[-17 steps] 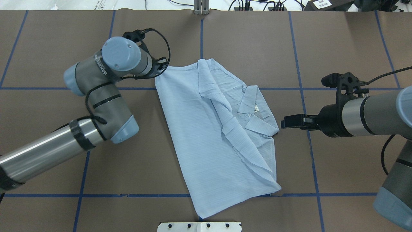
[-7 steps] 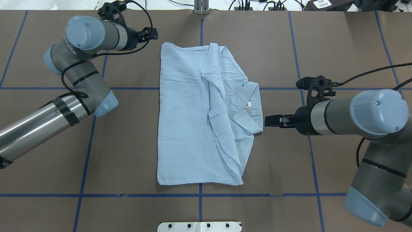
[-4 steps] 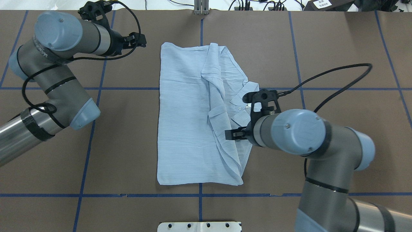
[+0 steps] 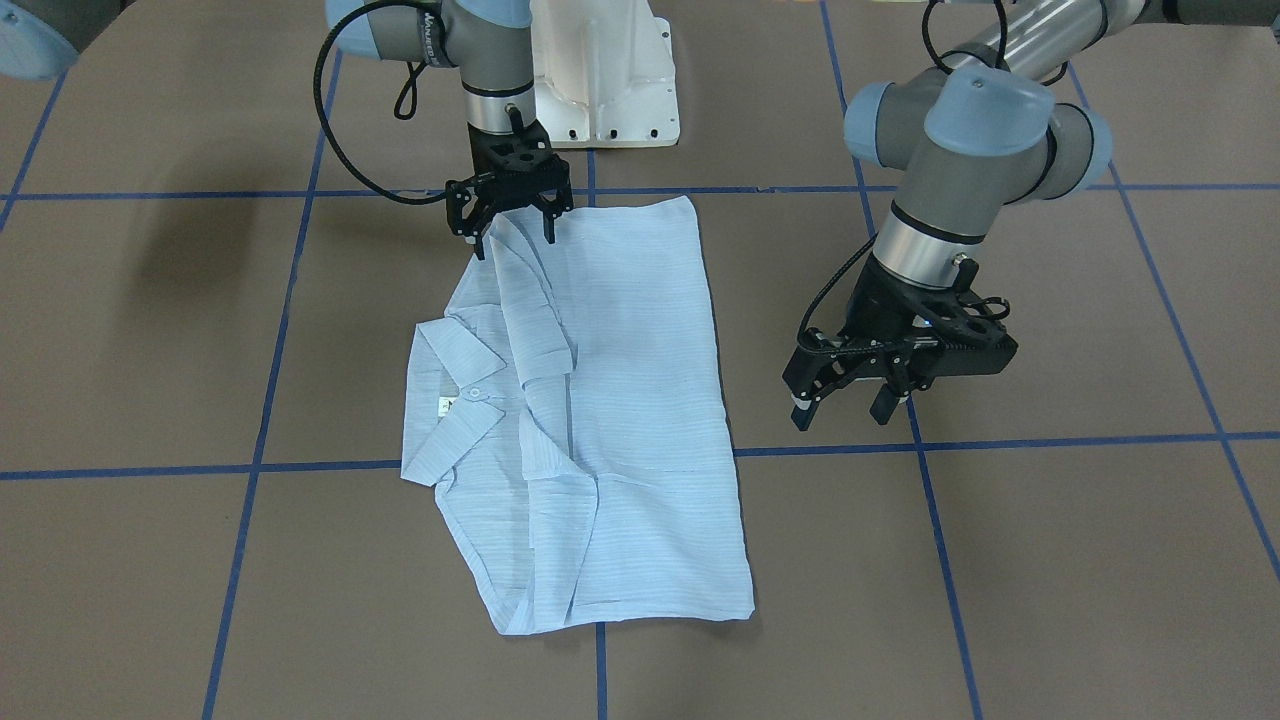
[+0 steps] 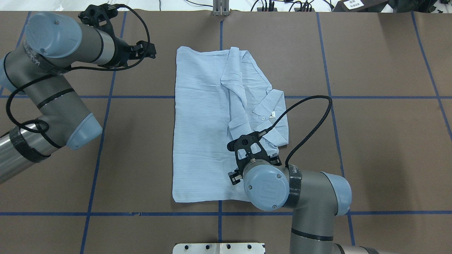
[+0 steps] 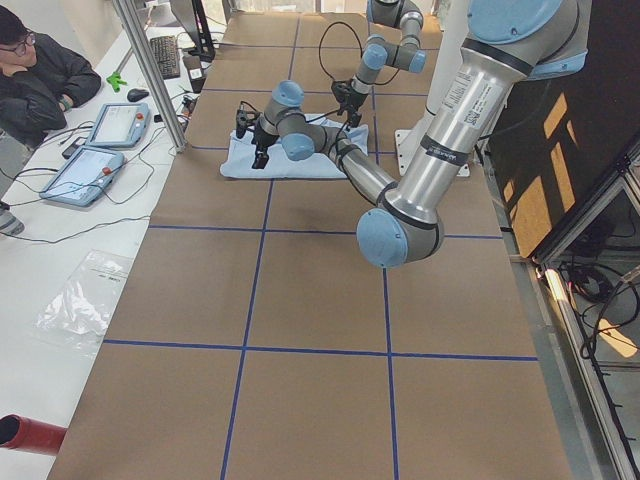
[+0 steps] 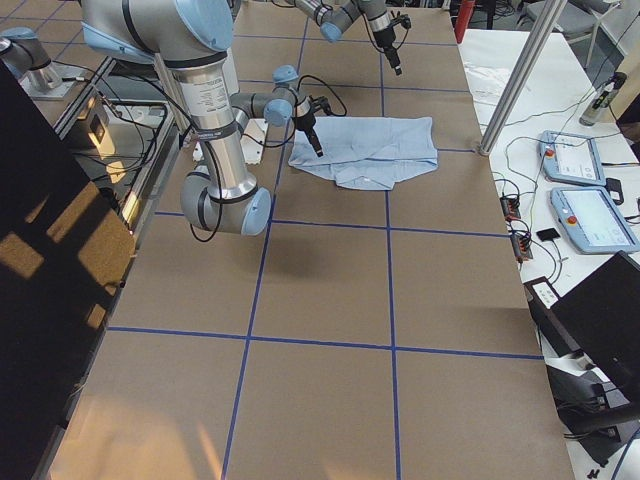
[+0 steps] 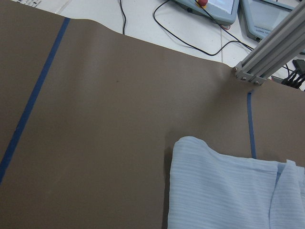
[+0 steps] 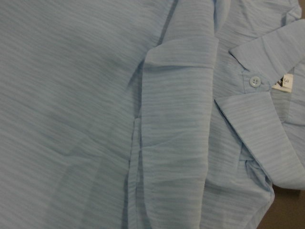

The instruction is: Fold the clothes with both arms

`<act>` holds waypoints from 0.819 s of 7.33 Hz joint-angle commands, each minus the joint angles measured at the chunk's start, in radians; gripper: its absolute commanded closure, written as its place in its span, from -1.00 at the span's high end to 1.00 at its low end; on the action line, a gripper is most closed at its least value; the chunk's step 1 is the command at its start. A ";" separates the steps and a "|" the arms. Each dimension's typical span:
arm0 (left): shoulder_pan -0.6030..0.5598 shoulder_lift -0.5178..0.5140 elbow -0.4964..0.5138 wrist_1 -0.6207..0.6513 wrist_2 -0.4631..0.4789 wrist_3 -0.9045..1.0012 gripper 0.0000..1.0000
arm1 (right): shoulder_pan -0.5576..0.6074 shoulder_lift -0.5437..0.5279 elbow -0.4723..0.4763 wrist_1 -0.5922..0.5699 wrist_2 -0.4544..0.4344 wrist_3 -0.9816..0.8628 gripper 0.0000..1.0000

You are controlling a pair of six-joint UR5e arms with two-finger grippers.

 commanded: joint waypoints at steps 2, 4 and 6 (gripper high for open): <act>0.001 0.007 0.007 -0.003 0.000 0.001 1.00 | -0.005 0.001 -0.057 0.017 0.001 -0.013 1.00; 0.002 0.007 0.013 -0.018 0.001 0.002 1.00 | -0.003 0.000 -0.071 0.017 0.015 -0.030 1.00; 0.002 0.005 0.024 -0.020 0.001 0.004 1.00 | -0.003 0.000 -0.074 0.017 0.038 -0.033 1.00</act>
